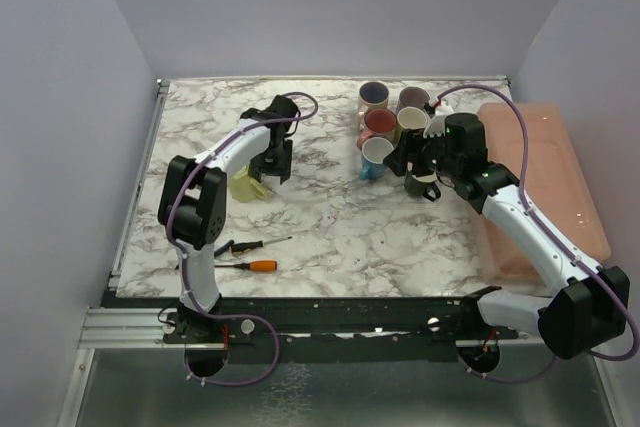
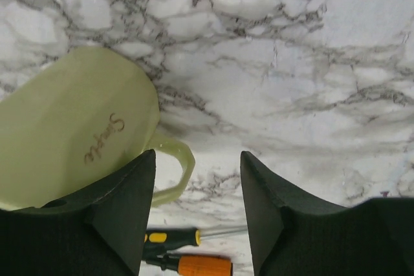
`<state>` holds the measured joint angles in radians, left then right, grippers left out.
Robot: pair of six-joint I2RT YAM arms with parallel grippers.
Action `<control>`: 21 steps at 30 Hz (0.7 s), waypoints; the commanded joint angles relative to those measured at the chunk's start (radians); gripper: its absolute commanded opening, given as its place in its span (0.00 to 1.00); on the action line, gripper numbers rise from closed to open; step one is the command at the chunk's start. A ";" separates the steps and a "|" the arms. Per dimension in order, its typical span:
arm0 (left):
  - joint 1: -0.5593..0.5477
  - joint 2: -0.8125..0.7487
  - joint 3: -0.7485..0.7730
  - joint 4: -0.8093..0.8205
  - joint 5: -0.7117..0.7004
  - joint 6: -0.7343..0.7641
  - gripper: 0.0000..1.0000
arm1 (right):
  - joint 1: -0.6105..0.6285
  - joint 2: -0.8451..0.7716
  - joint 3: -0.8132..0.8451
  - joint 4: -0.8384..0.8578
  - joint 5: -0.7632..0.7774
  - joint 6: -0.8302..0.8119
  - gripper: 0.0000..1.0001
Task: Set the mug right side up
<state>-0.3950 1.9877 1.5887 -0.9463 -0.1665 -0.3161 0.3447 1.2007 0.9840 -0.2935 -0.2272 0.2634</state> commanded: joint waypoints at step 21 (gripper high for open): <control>-0.004 -0.476 -0.391 0.126 0.006 -0.286 0.71 | -0.004 0.012 0.006 -0.003 -0.018 0.013 0.71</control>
<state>-0.3969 1.5379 1.2613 -0.8215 -0.0708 -0.5369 0.3447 1.2015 0.9798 -0.2935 -0.2283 0.2710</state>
